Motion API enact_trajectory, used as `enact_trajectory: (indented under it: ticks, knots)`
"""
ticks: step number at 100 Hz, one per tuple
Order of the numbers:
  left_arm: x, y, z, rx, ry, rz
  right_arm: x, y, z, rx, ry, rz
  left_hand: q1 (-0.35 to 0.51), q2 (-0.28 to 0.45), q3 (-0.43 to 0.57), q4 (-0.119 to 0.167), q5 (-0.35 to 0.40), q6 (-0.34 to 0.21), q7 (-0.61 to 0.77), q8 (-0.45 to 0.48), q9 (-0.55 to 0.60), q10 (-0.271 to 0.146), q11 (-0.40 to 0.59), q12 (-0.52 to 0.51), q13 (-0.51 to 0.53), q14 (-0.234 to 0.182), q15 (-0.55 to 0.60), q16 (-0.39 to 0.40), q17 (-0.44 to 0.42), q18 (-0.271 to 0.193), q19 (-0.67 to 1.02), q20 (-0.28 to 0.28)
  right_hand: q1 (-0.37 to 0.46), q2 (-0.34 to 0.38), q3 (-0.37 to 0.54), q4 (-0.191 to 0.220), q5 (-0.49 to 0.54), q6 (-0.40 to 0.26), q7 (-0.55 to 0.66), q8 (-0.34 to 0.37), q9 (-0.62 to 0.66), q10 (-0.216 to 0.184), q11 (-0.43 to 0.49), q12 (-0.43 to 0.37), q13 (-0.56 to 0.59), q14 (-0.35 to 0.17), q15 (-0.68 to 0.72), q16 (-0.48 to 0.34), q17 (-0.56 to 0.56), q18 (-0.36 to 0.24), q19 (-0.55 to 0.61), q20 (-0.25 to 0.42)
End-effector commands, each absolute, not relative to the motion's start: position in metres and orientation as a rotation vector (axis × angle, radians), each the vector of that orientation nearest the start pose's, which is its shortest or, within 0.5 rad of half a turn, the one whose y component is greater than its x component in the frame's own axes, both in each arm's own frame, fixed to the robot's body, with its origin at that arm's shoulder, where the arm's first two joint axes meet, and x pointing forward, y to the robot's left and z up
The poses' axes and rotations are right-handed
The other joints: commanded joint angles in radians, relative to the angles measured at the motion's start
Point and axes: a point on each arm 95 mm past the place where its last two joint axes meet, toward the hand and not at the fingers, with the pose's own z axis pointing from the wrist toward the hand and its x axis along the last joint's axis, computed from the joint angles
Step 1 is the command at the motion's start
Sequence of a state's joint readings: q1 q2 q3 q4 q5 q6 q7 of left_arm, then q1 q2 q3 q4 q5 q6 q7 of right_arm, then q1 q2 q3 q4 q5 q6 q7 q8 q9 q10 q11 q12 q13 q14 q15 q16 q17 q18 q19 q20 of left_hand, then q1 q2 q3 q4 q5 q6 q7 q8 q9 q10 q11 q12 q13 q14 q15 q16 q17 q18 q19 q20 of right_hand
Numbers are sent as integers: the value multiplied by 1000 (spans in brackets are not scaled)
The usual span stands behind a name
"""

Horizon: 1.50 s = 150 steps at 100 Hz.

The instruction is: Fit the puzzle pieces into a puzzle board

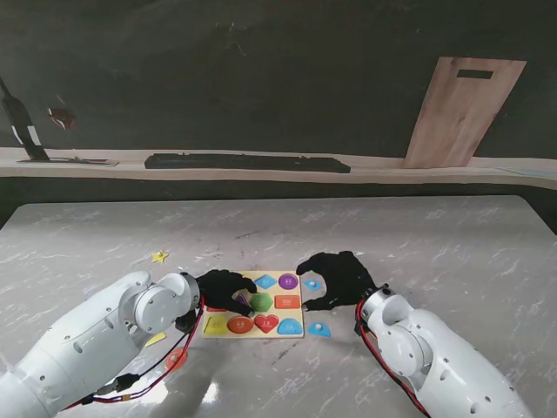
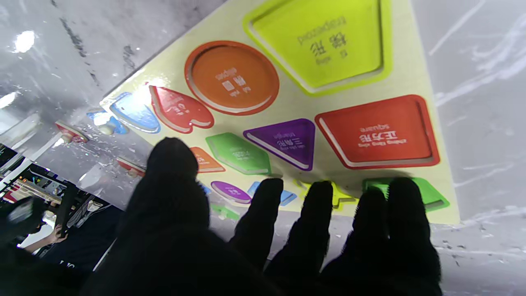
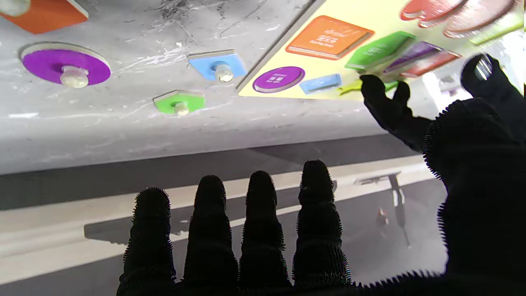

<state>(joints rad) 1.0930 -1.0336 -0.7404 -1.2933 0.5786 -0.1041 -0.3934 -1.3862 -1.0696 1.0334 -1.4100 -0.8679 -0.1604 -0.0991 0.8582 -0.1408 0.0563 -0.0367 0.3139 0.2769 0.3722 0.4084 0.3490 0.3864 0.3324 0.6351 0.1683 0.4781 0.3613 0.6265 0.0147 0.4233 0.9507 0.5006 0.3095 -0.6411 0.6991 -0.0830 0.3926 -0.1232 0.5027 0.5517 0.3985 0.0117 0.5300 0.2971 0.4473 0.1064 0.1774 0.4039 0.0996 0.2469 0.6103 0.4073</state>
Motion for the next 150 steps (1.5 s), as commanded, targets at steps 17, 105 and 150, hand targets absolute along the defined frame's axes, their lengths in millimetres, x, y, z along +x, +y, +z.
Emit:
enact_trajectory:
  ticks: [17,105,150]
  knots:
    - [432,-57,-378,-1544,2174,-1317,419,38,-366,1065,1633,1596,23,49,-42,22,32,-4,-21,-23,103,-58,127,46,123,-187,158,59,12,-100,61,20,13,-26,17,19,73,-7,77,33,14,17,76,26,10,2,54,-4,-7,21,36,-3]
    - [407,-60,-372,-1656,2102,-1363,407,47,-401,1061,1794,1468,25,78,-68,20,95,-16,-109,-75,89,-38,64,-45,108,-175,112,12,4,-91,48,14,16,-33,24,19,-19,10,67,2,-64,24,100,29,-27,5,99,-13,-44,30,92,-43]
    - [412,-55,-368,-1614,1936,-1500,408,50,-394,1033,1714,1533,29,70,-66,18,93,-45,-85,-62,70,-58,27,-136,110,-177,78,-33,8,-79,34,3,-1,-12,26,19,-8,12,81,-2,-48,29,110,33,-21,9,116,-10,-49,35,106,-56]
